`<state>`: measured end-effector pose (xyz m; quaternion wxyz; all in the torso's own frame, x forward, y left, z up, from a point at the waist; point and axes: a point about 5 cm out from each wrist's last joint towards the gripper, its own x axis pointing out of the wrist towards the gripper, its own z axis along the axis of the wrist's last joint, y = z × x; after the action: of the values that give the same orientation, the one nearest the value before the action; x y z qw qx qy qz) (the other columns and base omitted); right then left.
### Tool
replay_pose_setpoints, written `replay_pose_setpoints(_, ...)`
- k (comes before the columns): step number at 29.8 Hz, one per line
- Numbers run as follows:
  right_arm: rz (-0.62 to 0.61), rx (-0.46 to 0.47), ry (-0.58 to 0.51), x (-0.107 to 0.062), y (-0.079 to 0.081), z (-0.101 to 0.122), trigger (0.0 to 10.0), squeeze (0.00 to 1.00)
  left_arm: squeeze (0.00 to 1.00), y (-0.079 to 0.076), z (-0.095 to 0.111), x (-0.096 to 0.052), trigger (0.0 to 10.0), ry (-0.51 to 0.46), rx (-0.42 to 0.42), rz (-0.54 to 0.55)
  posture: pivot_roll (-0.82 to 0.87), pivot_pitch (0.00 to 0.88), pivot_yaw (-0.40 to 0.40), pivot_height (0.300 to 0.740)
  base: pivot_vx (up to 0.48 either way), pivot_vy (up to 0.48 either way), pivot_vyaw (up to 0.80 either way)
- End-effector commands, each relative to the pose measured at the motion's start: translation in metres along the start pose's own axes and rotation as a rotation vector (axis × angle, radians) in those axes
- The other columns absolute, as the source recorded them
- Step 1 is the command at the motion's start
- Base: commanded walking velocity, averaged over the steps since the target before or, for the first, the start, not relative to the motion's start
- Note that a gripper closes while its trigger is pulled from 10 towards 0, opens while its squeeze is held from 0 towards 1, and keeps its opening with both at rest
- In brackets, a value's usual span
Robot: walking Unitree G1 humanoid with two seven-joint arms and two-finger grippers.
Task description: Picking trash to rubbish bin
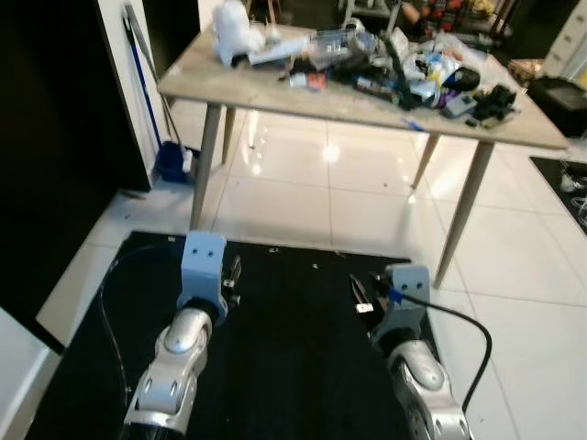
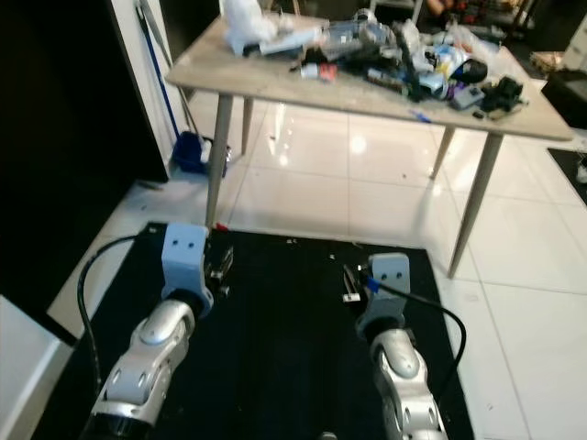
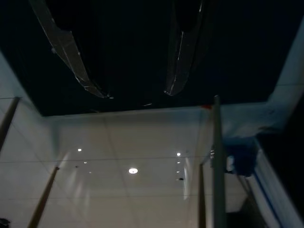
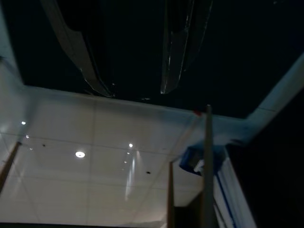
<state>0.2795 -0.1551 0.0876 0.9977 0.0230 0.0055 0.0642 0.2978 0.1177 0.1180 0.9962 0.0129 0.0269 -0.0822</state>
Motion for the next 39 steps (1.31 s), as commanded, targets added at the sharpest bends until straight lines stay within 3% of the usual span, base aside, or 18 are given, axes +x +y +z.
replay_pose_setpoints(1,-0.015,0.001,0.003,-0.0029,-0.0047,-0.0015,10.0,0.00,0.00,-0.0030,-0.0041,-0.0017,10.0,0.013,-0.003,-0.010,-0.04,0.107,-0.060,0.740,0.304,0.000,0.00)
replay_pose_setpoints(39,-0.016,0.003,0.013,-0.0032,-0.0053,-0.0018,10.0,0.00,0.00,-0.0028,-0.0050,-0.0026,10.0,0.016,-0.003,-0.006,-0.04,0.125,-0.063,0.740,0.307,0.000,-0.11)
